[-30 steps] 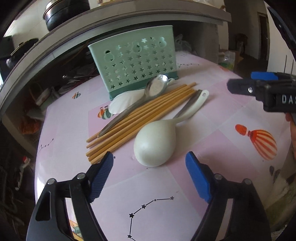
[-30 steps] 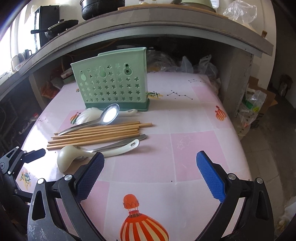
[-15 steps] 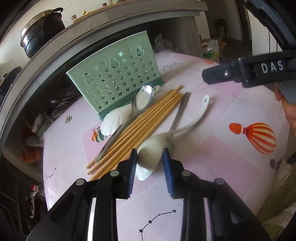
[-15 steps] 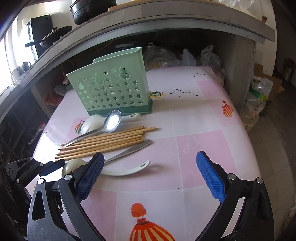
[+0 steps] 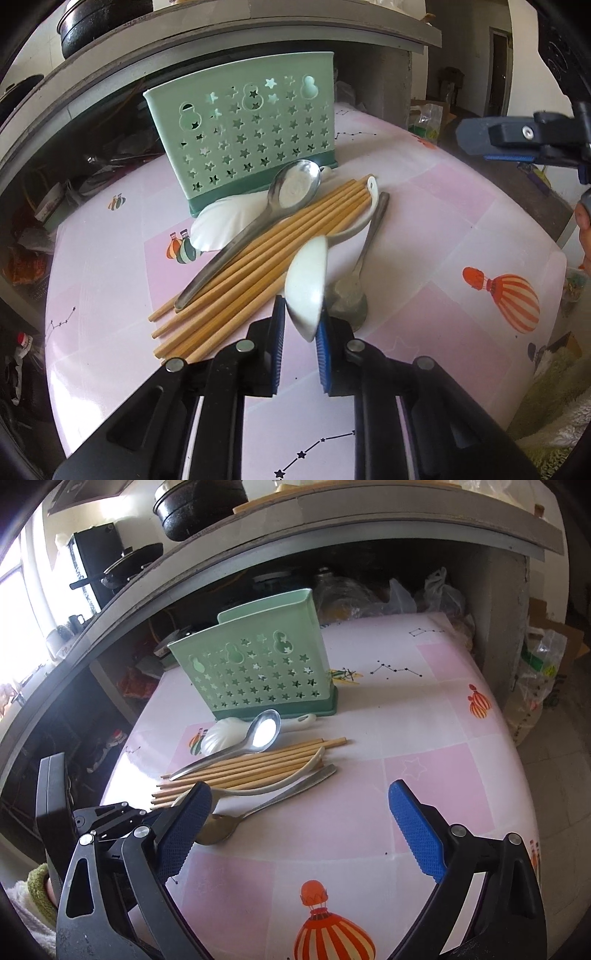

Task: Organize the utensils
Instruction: 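Move the left tool to the white ladle and grasp its bowl, then lift the white ladle with the left tool while the right tool grasps a metal spoon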

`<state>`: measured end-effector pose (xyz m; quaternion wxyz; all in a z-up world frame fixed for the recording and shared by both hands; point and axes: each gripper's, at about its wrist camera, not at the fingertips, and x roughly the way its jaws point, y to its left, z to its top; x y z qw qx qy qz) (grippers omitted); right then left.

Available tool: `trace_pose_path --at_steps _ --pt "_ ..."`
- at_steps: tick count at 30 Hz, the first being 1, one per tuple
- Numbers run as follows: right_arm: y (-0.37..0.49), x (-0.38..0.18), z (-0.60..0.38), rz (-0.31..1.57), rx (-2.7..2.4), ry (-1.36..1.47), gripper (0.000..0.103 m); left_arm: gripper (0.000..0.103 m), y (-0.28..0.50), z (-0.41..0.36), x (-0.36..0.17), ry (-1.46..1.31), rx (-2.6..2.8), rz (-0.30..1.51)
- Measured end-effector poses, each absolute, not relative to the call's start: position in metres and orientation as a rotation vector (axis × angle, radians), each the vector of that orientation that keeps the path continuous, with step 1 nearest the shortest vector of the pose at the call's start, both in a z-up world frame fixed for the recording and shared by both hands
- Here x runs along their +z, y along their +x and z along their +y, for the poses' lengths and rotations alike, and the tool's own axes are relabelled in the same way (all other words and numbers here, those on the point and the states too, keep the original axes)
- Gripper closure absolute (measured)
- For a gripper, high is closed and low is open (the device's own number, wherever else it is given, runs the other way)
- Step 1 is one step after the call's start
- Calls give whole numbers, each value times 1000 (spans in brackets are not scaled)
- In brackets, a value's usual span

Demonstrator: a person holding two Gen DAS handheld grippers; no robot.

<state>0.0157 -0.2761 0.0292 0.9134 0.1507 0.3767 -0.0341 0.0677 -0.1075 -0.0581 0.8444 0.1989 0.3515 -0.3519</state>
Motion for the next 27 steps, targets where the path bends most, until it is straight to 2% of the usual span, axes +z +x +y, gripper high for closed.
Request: trace_pose_path --at_steps 4,7,9,12,14,15,20,27 --pt "12 31 -258 787 -10 181 24 99 74 -97 -48 322 -746 734" --pt "6 27 -236 799 69 53 36 100 77 -86 -35 224 -749 731" --pt "5 21 -221 817 132 -15 49 100 82 -77 -27 159 -740 736" --pt "5 14 -200 837 222 -92 64 100 85 -64 -11 73 -719 728" --pt "7 9 -187 837 266 -138 67 100 85 -55 -1 33 -693 710" --pt "10 6 -180 837 286 -164 72 100 85 -50 4 17 -679 703" --pt "20 -8 -155 841 345 -315 81 100 83 -29 16 -41 -598 680" --pt "21 -28 -137 849 346 -538 85 100 81 -8 16 -68 -542 680"
